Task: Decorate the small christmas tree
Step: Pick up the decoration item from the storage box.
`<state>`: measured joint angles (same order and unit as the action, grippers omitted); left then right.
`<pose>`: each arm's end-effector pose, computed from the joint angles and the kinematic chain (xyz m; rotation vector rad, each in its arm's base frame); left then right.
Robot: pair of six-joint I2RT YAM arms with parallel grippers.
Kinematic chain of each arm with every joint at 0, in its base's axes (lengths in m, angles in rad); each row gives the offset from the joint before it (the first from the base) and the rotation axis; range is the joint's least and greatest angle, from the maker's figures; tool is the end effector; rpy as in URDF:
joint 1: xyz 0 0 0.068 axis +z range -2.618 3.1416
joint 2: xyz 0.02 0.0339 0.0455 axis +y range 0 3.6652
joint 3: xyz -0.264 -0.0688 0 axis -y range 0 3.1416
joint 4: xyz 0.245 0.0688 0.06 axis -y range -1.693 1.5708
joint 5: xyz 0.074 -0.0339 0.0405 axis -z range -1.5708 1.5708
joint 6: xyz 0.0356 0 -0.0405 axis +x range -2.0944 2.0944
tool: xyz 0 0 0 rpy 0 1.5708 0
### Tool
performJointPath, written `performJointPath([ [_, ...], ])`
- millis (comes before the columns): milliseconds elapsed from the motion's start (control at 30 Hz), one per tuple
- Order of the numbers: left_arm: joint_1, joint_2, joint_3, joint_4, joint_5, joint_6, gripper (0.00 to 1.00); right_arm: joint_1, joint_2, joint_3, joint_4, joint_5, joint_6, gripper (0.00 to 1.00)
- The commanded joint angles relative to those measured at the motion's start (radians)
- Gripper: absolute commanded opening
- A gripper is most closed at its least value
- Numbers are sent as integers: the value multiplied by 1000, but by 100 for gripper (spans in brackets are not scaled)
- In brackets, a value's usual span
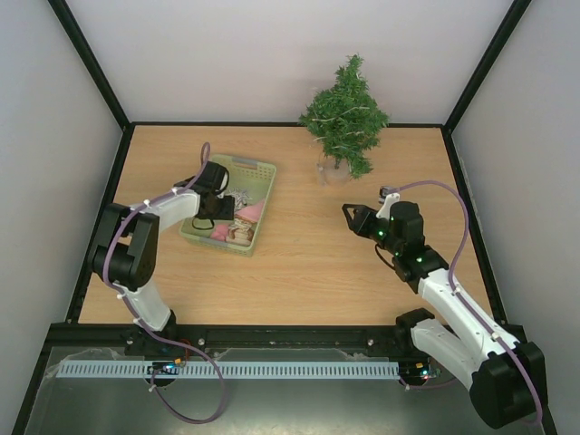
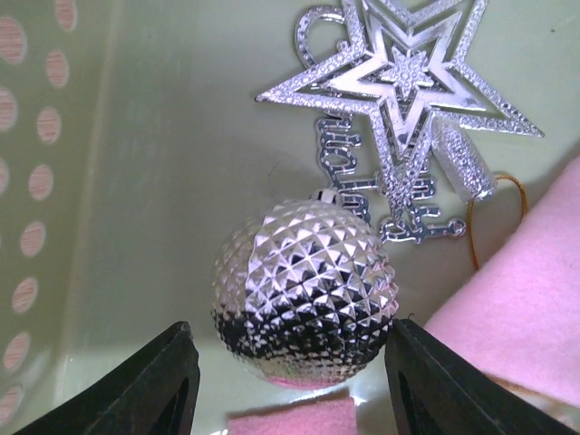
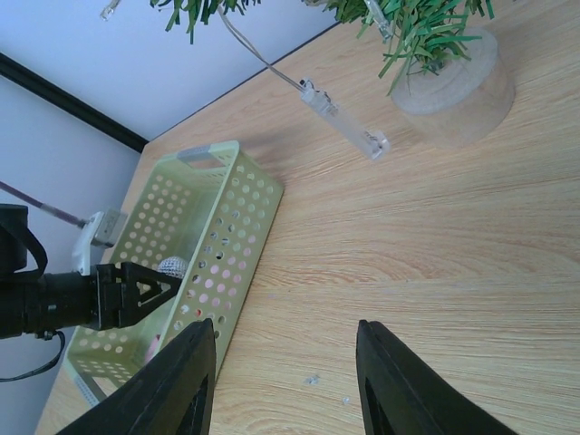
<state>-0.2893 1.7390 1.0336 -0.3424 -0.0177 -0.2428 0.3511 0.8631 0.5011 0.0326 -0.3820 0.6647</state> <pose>0.3302 -0.0976 0.1657 0.0549 2.6272 -0.1625 0.1833 0.0813 0.2488 0.0392 2.0170 1.0325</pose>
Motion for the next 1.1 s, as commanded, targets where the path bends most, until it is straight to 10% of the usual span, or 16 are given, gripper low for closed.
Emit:
performJointPath([
  [0, 5, 25, 33, 29, 6, 4, 58, 5, -20, 40, -23, 3, -17, 41],
  [800, 4, -118, 67, 28, 67, 30, 41, 6, -74, 104, -54, -77, -25, 41],
  [1067, -7, -270, 48, 49, 304, 97, 40, 19, -81, 93, 13, -171, -19, 41],
])
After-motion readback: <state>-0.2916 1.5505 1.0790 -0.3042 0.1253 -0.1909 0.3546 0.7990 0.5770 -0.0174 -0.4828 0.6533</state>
